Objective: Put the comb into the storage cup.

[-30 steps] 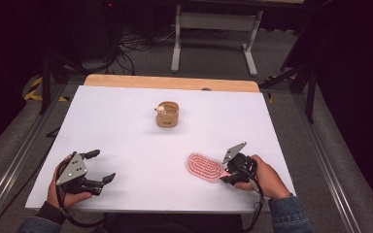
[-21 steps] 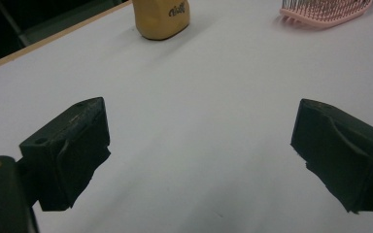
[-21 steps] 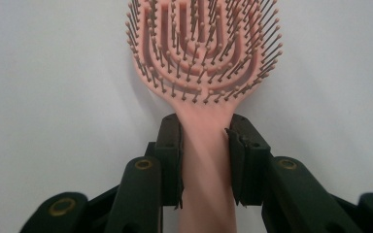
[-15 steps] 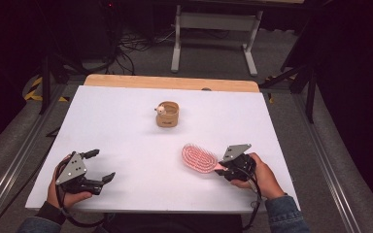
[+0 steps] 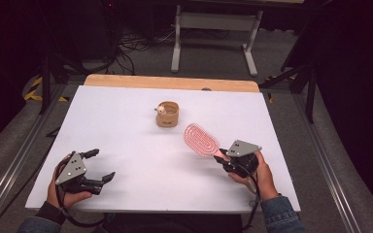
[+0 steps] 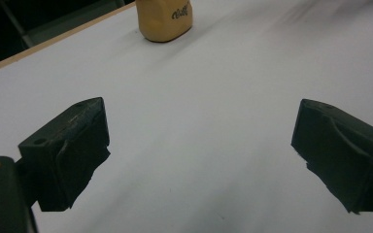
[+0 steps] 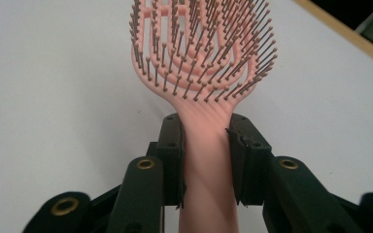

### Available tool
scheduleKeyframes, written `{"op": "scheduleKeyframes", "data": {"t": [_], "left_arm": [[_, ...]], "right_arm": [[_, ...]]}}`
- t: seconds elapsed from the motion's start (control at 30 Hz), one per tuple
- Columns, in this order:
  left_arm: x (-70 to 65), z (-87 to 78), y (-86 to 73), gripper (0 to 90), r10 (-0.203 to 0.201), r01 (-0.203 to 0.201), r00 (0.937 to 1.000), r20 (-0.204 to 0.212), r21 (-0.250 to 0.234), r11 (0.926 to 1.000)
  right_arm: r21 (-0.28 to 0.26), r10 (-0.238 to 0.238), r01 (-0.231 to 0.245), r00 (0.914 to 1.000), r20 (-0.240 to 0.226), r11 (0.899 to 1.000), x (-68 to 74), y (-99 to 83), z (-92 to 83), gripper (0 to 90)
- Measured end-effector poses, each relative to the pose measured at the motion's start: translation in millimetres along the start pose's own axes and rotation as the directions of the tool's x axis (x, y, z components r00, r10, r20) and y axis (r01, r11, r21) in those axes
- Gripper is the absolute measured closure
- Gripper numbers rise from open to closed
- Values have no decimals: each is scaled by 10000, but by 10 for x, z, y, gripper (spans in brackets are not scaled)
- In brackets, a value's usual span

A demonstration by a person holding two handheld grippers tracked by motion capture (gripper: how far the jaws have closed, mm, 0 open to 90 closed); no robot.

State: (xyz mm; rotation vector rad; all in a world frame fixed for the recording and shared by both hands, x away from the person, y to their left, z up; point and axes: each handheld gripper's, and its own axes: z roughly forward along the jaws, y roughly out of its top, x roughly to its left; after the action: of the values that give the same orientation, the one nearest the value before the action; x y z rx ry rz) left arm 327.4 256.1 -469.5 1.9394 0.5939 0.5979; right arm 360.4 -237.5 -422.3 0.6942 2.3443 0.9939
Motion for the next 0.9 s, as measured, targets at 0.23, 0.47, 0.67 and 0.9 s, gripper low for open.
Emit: {"op": "scheduleKeyframes", "data": {"t": [0.23,0.47,0.67,0.9], "left_arm": [[1,12,12,75,-116,116,9999,-78,8,9999],[7,47,59,85,-610,608,9980,-184,-149,9980],[-19,112,159,93,-825,823,9966,-39,-261,9963],[-69,265,352,100,-731,756,9963,460,-547,9956]], "right_arm": [[-960,272,-208,9975,653,9952,25,32,-39,694],[-1540,403,-222,9925,1155,9878,85,65,-20,694],[-1768,397,-160,9905,1314,9841,150,89,23,695],[-2097,314,12,9879,1520,9778,269,146,97,695]]}}
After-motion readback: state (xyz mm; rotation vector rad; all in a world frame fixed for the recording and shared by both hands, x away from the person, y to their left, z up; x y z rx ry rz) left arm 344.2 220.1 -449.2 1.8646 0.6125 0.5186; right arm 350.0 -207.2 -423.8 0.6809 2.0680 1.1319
